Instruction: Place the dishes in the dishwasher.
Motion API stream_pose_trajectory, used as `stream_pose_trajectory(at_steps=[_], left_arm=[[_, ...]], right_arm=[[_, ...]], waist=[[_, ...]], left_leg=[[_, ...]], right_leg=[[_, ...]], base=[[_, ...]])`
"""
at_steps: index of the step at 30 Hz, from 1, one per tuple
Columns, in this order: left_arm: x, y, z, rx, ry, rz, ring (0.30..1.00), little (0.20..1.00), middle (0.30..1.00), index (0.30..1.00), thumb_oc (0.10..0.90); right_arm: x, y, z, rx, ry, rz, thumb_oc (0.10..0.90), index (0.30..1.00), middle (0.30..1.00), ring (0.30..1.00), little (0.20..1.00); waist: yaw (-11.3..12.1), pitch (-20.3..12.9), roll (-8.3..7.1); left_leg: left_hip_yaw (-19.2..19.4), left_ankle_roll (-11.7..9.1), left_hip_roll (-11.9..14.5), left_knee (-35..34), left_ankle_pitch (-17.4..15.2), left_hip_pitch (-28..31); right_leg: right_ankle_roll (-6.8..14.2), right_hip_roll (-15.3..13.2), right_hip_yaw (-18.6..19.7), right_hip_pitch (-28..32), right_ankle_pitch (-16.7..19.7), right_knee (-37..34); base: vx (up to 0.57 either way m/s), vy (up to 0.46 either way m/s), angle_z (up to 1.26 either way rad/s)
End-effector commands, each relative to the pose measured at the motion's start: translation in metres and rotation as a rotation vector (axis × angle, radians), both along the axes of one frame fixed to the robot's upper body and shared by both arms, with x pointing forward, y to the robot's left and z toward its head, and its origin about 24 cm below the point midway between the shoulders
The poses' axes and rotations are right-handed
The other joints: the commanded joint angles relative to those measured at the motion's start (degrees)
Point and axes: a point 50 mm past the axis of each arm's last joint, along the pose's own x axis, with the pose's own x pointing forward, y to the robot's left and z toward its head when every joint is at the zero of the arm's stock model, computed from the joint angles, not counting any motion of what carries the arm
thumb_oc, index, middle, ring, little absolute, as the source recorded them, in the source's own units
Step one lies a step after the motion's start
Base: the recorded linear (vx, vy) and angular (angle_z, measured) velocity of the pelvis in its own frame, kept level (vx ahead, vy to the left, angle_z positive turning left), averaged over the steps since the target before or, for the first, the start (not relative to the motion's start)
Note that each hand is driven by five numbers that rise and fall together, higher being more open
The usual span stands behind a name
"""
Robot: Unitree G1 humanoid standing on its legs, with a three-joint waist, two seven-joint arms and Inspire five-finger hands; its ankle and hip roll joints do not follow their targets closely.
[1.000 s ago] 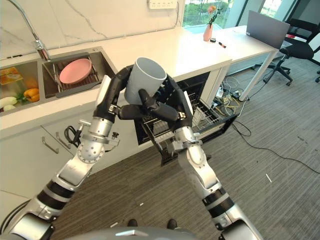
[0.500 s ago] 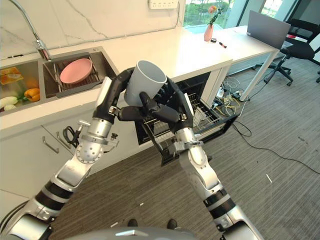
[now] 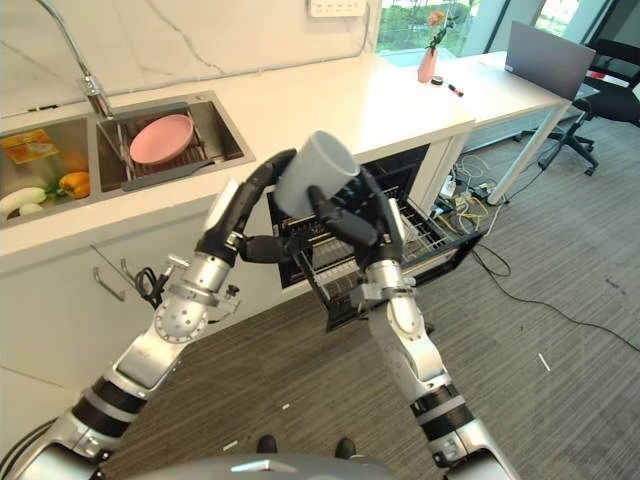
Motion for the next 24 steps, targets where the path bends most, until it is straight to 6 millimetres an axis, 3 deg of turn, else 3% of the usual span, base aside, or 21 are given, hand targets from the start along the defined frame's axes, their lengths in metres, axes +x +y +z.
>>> stream_pose_trajectory(at_steps=[1, 4, 8, 10, 11, 15, 18, 24], left_arm=[[-0.01, -0.013, 0.023, -0.081, -0.14, -0.108, 0.9, 0.9, 0.9, 0.9, 0.8], [-0.008, 0.0, 0.006, -0.097, -0.047, -0.047, 0.9, 0.9, 0.9, 0.9, 0.8], [-0.007, 0.01, -0.003, -0.079, -0.004, -0.015, 0.9, 0.9, 0.9, 0.9, 0.8], [-0.007, 0.014, -0.006, -0.075, 0.014, -0.002, 0.9, 0.9, 0.9, 0.9, 0.8], [-0.008, 0.02, -0.012, -0.067, 0.048, 0.013, 0.9, 0.9, 0.9, 0.9, 0.8], [-0.009, 0.027, -0.022, -0.059, 0.093, 0.037, 0.9, 0.9, 0.9, 0.9, 0.8], [-0.012, 0.038, -0.04, -0.04, 0.171, 0.086, 0.9, 0.9, 0.9, 0.9, 0.8], [-0.01, 0.044, -0.054, -0.017, 0.228, 0.118, 0.9, 0.9, 0.9, 0.9, 0.8]], right_arm=[[0.019, -0.04, 0.059, 0.079, -0.245, -0.222, 0.4, 0.3, 0.3, 0.3, 0.3], [0.029, -0.055, 0.058, -0.096, -0.196, -0.303, 0.4, 0.3, 0.3, 0.3, 0.3], [0.045, -0.068, 0.061, -0.246, -0.144, -0.34, 0.4, 0.3, 0.3, 0.3, 0.3], [0.057, -0.076, 0.074, -0.347, -0.144, -0.346, 0.4, 0.3, 0.3, 0.3, 0.3], [0.069, -0.09, 0.087, -0.478, -0.124, -0.376, 0.4, 0.3, 0.3, 0.3, 0.3], [0.086, -0.107, 0.117, -0.642, -0.112, -0.425, 0.4, 0.3, 0.3, 0.3, 0.3], [0.103, -0.132, 0.136, -0.835, 0.002, -0.496, 0.4, 0.3, 0.3, 0.3, 0.3], [0.108, -0.165, 0.123, -1.03, 0.262, -0.541, 0.4, 0.3, 0.3, 0.3, 0.3]], waist=[[0.55, -3.41, 1.1], [1.29, -2.62, 1.09], [2.12, -1.12, 1.01], [3.01, 0.13, 0.75], [4.39, 1.71, 0.28], [5.86, 3.72, -0.21], [8.06, 6.68, -1.22], [11.44, 11.41, -1.37]], left_leg=[[3.12, -2.05, 0.37, 0.59, -4.51, 3.19], [2.99, -2.06, 0.4, 0.59, -4.16, 2.19], [2.78, -2.11, 0.36, 0.59, -3.58, 0.28], [2.53, -2.19, 0.32, 0.59, -2.88, -1.73], [2.0, -2.38, 0.35, 0.59, -2.07, -3.89], [0.73, -2.77, 0.3, 0.59, -0.73, -7.72], [-0.84, -3.41, 0.61, 0.59, 0.65, -12.3], [-4.06, -3.58, 0.12, 0.59, 2.18, -16.83]], right_leg=[[6.03, -2.14, -0.1, 2.21, -4.0, 0.87], [6.0, -2.09, -0.19, 1.09, -3.63, 1.09], [6.03, -2.11, -0.42, -0.68, -3.24, 1.3], [6.05, -2.1, -0.73, -2.37, -2.81, 1.44], [5.98, -2.08, -1.15, -4.05, -2.4, 1.45], [5.87, -2.02, -1.93, -7.03, -1.53, 1.37], [6.0, -1.9, -3.14, -10.48, -0.76, 0.89], [5.81, -1.58, -4.69, -13.55, -0.72, 0.75]], base=[[0.0, 0.0, 0.0], [0.0, 0.0, 0.0], [-0.03, -0.004, 0.01], [-0.12, -0.016, 0.03], [-0.11, -0.013, 0.05], [-0.06, -0.018, 0.15], [-0.05, -0.024, 0.19], [-0.03, -0.027, 0.27]])
